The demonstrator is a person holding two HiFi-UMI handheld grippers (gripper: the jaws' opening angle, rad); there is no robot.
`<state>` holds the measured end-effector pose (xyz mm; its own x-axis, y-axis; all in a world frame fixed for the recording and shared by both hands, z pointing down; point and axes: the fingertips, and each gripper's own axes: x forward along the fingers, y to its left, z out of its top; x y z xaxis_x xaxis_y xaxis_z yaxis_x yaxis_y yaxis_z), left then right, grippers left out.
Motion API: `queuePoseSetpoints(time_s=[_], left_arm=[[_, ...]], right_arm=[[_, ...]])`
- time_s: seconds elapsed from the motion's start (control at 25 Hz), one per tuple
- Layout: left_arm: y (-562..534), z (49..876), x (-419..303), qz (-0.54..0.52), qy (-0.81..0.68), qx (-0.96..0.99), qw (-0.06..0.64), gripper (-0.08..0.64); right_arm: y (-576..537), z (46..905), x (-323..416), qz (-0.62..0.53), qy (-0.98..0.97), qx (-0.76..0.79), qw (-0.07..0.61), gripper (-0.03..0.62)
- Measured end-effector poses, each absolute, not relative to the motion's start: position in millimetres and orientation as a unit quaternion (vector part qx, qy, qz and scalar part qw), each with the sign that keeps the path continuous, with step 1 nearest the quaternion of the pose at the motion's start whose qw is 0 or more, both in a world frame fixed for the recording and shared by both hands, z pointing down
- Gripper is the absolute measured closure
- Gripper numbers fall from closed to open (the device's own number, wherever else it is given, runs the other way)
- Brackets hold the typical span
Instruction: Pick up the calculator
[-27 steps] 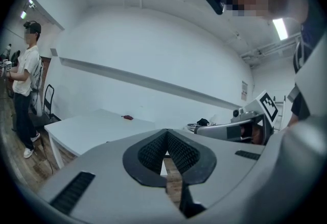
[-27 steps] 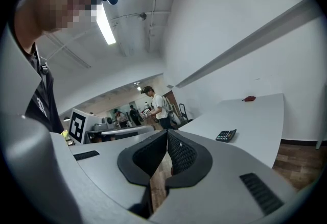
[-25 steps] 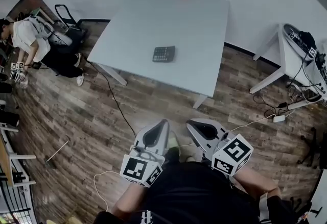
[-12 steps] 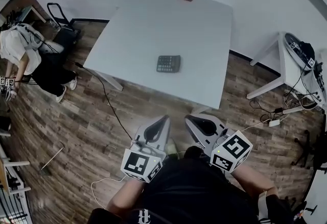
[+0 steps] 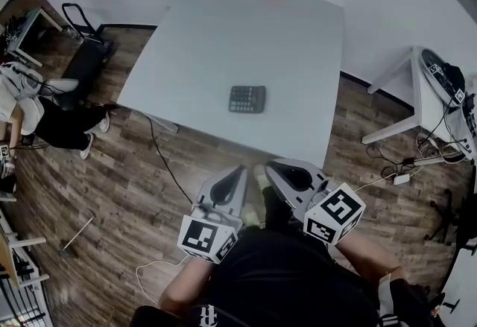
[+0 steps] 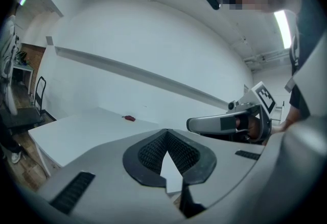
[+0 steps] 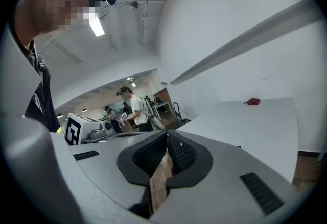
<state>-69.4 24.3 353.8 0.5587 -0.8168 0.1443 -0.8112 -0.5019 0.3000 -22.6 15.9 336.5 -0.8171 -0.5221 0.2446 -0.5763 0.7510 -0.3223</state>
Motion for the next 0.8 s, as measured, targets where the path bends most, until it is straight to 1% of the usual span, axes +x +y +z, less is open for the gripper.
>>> queuePoseSetpoints(time_s=[0.24,0.52,0.8], left_arm=[[-24,367,-71,0.002,-0.477,0.861,0.174,0.554],[-81,400,-72,0.013,-0.488,0.853,0.182,0.554],[-125,434,-63,0.026,-0.492,0.845,0.207,0.554]], right_arm=[[-40,357,-23,0.195,-0.934,0.285,0.092,0.575],[-107,405,-14,0.237,-0.923,0.282,0.116,0.575],[-153,460,-8,0.28,-0.906,0.278,0.151,0.575]])
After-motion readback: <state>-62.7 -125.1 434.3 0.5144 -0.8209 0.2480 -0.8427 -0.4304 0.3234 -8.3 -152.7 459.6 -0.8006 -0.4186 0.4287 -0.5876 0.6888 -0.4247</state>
